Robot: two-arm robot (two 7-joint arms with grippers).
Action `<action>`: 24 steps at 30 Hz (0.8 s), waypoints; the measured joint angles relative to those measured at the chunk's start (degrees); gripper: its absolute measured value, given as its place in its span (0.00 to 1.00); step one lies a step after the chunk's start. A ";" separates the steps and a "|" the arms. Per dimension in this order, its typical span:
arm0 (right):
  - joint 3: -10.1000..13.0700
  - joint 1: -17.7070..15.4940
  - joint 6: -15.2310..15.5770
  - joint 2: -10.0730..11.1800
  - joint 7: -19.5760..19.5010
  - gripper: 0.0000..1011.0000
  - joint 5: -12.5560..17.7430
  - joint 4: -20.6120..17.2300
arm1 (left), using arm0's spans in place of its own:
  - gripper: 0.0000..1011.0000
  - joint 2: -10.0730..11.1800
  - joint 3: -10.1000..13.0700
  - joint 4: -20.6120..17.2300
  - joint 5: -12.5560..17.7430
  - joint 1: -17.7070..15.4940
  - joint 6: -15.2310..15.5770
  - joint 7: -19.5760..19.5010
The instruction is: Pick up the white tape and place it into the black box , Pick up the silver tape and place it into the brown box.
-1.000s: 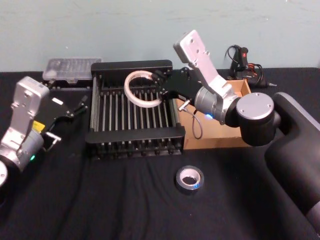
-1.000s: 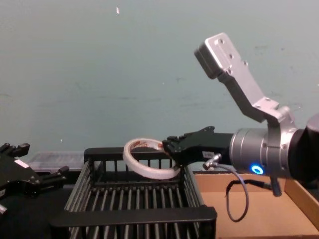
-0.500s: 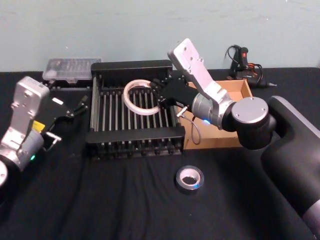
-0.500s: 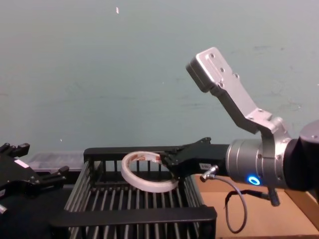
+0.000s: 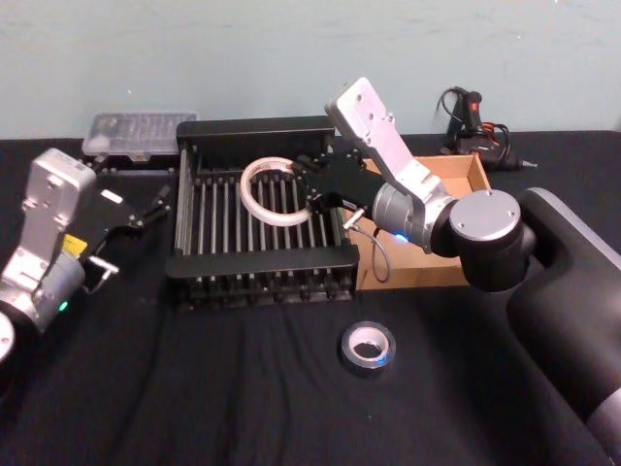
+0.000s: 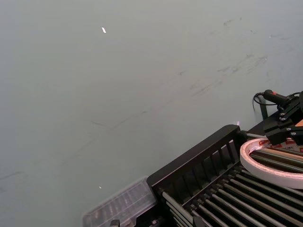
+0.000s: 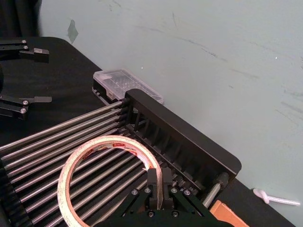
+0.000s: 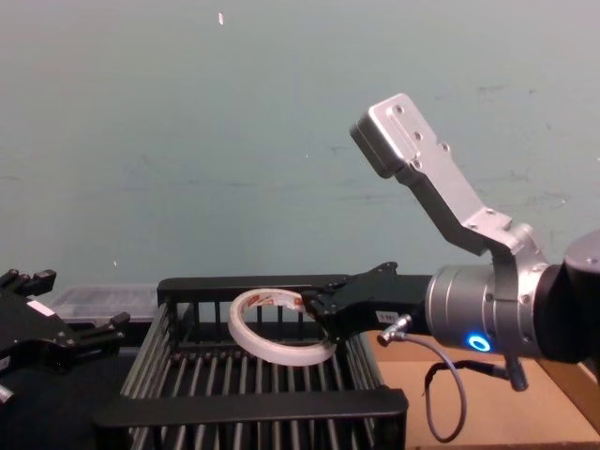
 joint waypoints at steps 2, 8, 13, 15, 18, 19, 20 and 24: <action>0.01 0.00 0.00 0.01 0.00 0.07 0.01 -0.01 | 0.99 0.00 0.00 0.00 0.00 0.00 0.00 0.00; 0.01 0.00 0.00 0.02 -0.02 0.14 0.06 -0.06 | 0.99 0.00 0.00 0.00 0.00 0.00 0.00 0.00; 0.02 0.00 0.00 0.03 -0.04 0.27 0.08 -0.09 | 0.99 0.00 0.00 0.00 0.00 0.00 0.00 0.00; 0.01 0.00 -0.01 0.03 -0.05 0.34 0.10 -0.10 | 0.99 0.00 0.00 0.00 0.00 0.00 0.00 0.00; 0.02 0.00 0.00 0.02 -0.06 0.42 0.12 -0.11 | 0.99 0.00 0.00 0.00 0.00 0.00 0.00 0.00; 0.01 -0.01 0.00 0.03 -0.06 0.46 0.12 -0.12 | 0.99 0.00 0.00 0.00 0.00 0.00 0.00 0.00; 0.01 0.00 0.00 0.03 -0.07 0.50 0.13 -0.12 | 0.99 0.00 0.00 0.00 0.00 0.00 0.00 0.00; 0.01 0.00 -0.01 0.03 -0.07 0.62 0.16 -0.13 | 0.99 0.00 0.00 0.00 0.00 0.00 0.00 0.00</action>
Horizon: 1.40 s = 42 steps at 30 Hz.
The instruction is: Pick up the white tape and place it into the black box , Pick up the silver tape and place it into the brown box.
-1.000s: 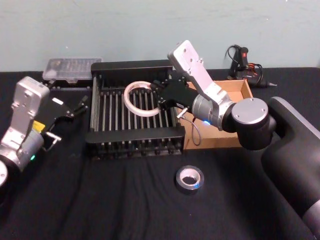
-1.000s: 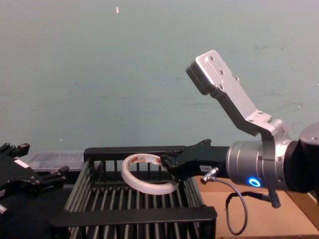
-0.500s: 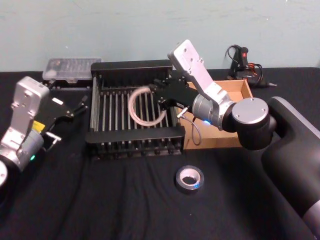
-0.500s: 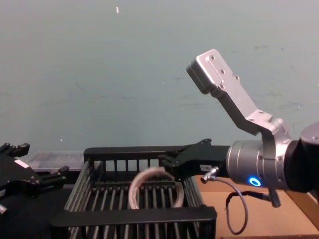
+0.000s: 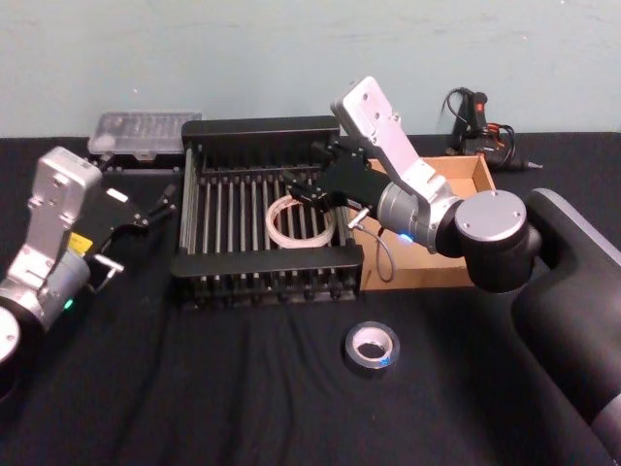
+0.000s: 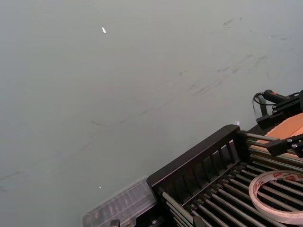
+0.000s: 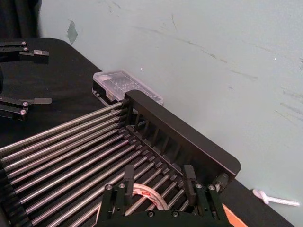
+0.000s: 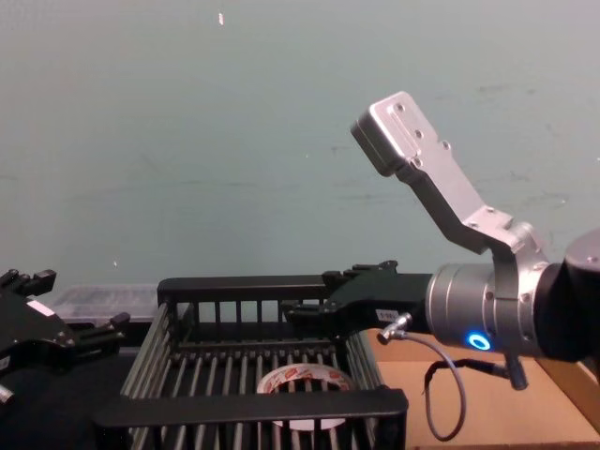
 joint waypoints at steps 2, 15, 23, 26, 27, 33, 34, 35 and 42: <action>0.00 0.00 0.00 0.00 0.00 0.70 0.02 0.00 | 0.99 0.00 0.00 0.00 0.00 0.00 0.00 0.00; 0.00 0.00 0.00 0.00 0.00 0.99 0.03 0.00 | 0.99 0.00 0.00 0.00 0.00 0.00 0.00 0.00; 0.00 0.00 0.00 0.00 0.00 0.99 0.02 0.01 | 0.99 0.00 0.00 0.00 0.00 0.00 0.00 0.00; 0.00 0.00 0.00 0.00 0.01 0.99 0.02 0.00 | 0.99 0.00 0.00 0.00 0.00 0.00 0.00 0.00; 0.03 -0.01 -0.01 0.00 0.02 0.99 0.02 0.00 | 0.99 0.00 0.00 0.00 0.00 0.00 0.00 0.00; 1.18 -1.15 -0.14 0.91 0.50 0.99 0.95 -1.65 | 0.99 0.00 0.00 0.00 0.00 0.00 0.00 0.00; 1.59 -1.63 -0.15 1.31 0.67 0.99 1.36 -2.47 | 0.99 0.00 0.00 0.00 0.00 0.00 0.00 0.00; 1.83 -1.89 -0.14 1.53 0.72 0.99 1.59 -2.96 | 0.99 0.00 0.00 0.00 0.00 0.00 0.00 0.00; 3.93 -4.61 0.16 3.79 1.09 0.99 3.83 -7.57 | 0.99 0.00 0.00 0.00 0.00 0.00 0.00 0.00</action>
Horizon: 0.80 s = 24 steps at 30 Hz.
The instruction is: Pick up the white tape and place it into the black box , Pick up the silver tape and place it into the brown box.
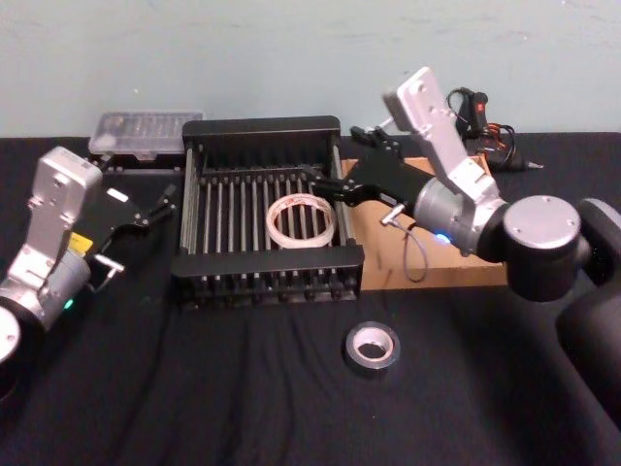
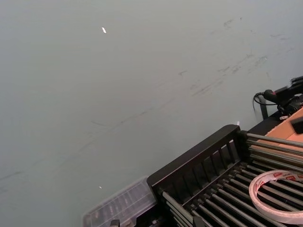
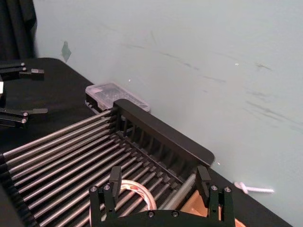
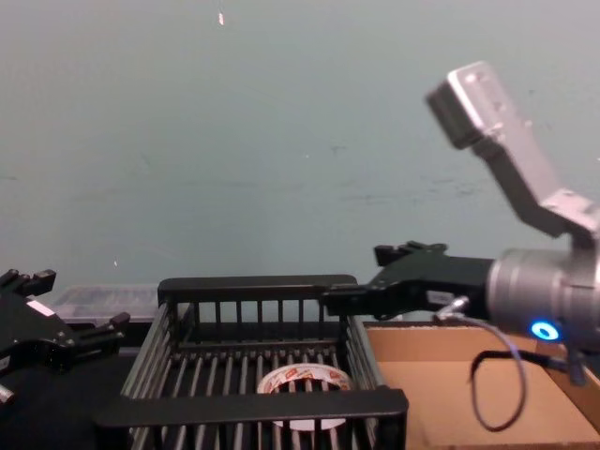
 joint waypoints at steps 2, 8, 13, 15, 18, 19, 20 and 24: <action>0.51 -0.77 0.15 0.59 0.03 0.99 0.62 -1.08 | 0.99 0.00 0.00 0.00 0.00 0.00 0.00 0.00; 2.93 -5.08 0.94 3.59 0.07 0.99 3.56 -6.79 | 0.99 0.00 0.00 0.00 0.00 0.00 0.00 0.00; 4.84 -8.54 1.40 6.11 0.00 0.99 5.72 -11.46 | 0.99 0.00 0.00 0.00 0.00 0.00 0.00 0.00; 5.50 -9.84 1.64 7.03 -0.05 0.99 6.43 -13.16 | 0.99 0.00 0.00 0.00 0.00 0.01 0.00 0.00; 6.69 -13.01 2.20 9.25 -0.15 0.99 7.89 -16.69 | 0.99 0.00 0.00 0.00 0.00 0.00 0.00 0.00; 6.84 -13.47 2.31 9.59 -0.15 0.99 8.06 -17.25 | 0.99 0.00 0.00 0.00 0.00 0.00 0.00 0.00; 7.01 -14.13 2.46 10.03 -0.15 0.99 8.34 -17.92 | 0.99 0.00 0.01 0.00 0.00 0.00 0.00 0.00; 7.66 -17.23 3.26 12.16 -0.14 0.99 9.43 -20.82 | 0.99 0.00 0.00 0.00 0.00 0.00 0.00 0.00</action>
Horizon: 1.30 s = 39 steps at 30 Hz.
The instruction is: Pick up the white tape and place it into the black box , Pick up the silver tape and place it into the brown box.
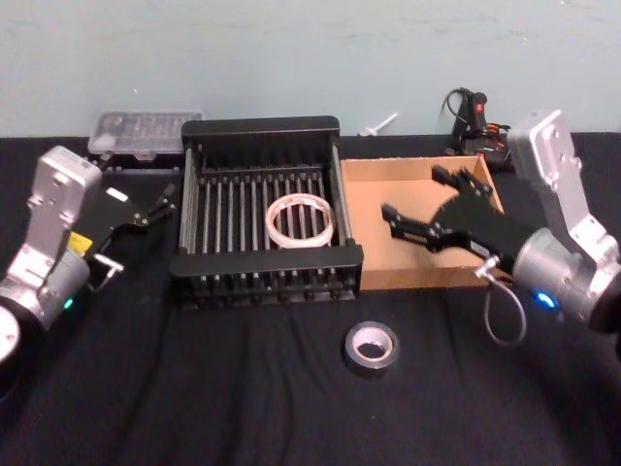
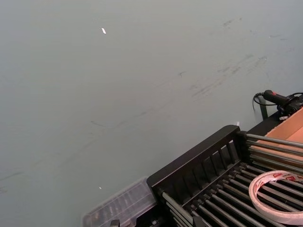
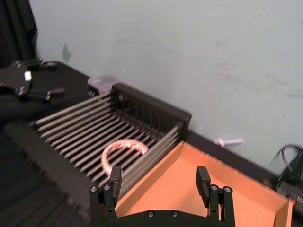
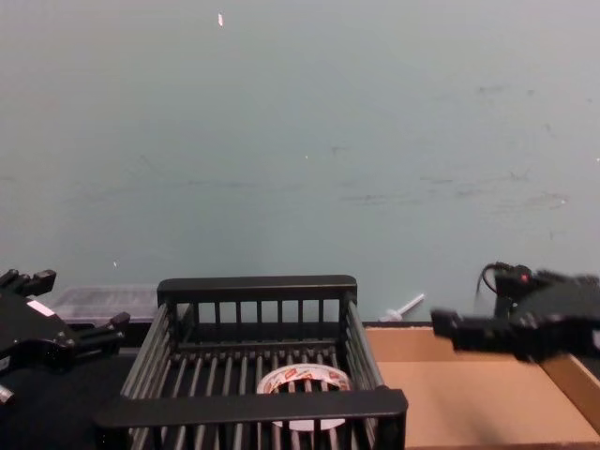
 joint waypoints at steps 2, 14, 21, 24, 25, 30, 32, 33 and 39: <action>0.20 -1.64 0.48 1.07 0.00 0.99 0.55 -1.37 | 0.99 0.00 0.00 0.00 0.00 0.00 0.00 0.00; -0.61 -7.85 3.49 5.16 -0.21 0.99 1.65 -5.61 | 0.99 0.00 0.00 0.00 0.00 0.00 0.00 0.00; -2.24 -8.67 5.54 5.86 -0.75 0.99 0.30 -5.98 | 0.99 0.00 0.00 0.00 0.00 0.00 0.00 0.00; -3.01 -8.58 6.79 5.97 -0.84 0.99 -0.43 -6.02 | 0.99 0.00 0.00 0.00 0.00 0.00 0.00 0.00; -3.18 -8.52 7.11 6.02 -0.84 0.99 -0.60 -6.04 | 0.99 0.00 0.00 0.00 0.00 0.00 0.00 0.00; -4.24 -7.88 9.47 6.36 -0.31 0.99 -1.56 -6.19 | 0.99 0.00 0.00 0.00 0.00 0.00 0.00 0.00; -4.60 -7.56 10.36 6.43 0.00 0.99 -1.83 -6.19 | 0.99 0.00 0.00 0.00 0.00 0.00 0.00 0.00; -4.60 -7.56 10.36 6.43 0.00 0.99 -1.83 -6.19 | 0.99 0.00 0.00 0.00 0.00 0.00 0.00 0.00; -5.53 -6.65 12.17 6.38 1.07 0.99 -2.06 -5.88 | 0.99 0.00 0.00 0.00 0.00 0.00 0.00 0.00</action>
